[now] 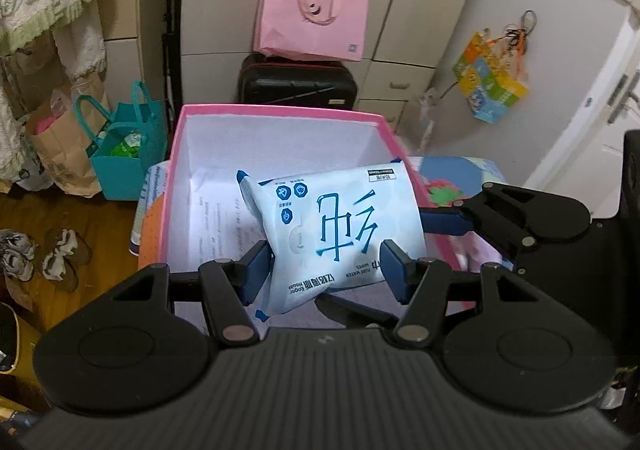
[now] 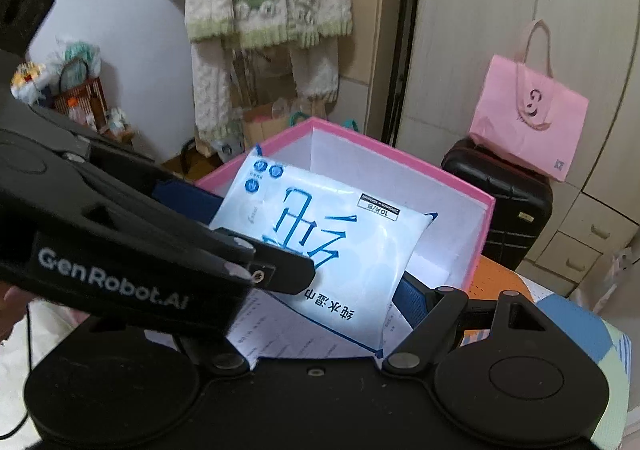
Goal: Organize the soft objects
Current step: 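Lower the wet-wipes pack into the pink box and open the left gripper, then reach the left tool to the white mesh puff while the right tool reaches the pink scrunchie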
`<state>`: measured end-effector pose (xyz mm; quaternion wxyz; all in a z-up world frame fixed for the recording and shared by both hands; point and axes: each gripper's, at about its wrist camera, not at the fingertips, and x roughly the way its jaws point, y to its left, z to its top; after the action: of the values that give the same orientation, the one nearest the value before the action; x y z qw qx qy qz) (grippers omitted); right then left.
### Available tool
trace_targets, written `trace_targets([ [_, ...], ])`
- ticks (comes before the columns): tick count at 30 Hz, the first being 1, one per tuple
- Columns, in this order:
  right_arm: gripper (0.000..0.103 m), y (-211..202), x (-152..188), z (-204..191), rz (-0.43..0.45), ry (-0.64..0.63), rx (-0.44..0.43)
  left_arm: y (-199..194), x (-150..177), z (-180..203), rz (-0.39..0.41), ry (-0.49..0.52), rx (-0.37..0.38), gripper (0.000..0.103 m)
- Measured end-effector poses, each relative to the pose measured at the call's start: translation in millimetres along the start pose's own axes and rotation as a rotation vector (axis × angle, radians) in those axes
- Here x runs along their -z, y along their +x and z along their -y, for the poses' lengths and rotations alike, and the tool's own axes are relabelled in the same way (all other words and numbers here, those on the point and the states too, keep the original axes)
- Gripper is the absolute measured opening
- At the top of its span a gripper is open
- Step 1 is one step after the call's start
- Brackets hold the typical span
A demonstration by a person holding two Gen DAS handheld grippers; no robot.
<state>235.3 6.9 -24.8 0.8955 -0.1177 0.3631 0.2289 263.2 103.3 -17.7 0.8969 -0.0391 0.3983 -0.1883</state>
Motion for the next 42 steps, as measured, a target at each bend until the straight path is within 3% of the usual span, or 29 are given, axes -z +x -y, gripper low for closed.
trace_targets([
  [6,0.084,28.2,-10.0,12.6,-0.091,0.009,-0.010,26.5,-9.6,-14.8,-0.035,-0.049,-0.003,0.057],
  [18,0.085,33.8,-9.1,16.1,-0.101,-0.034,-0.002,22.1,-10.5,-11.5,0.001,-0.001,-0.061,0.061],
  [34,0.085,-20.6,4.7,15.3,-0.053,-0.009,-0.040,-39.7,9.4,22.0,0.041,0.116,-0.071,0.062],
  [42,0.085,-69.4,20.0,22.4,-0.023,0.006,-0.069,-74.3,22.1,39.9,0.036,0.126,-0.010,0.062],
])
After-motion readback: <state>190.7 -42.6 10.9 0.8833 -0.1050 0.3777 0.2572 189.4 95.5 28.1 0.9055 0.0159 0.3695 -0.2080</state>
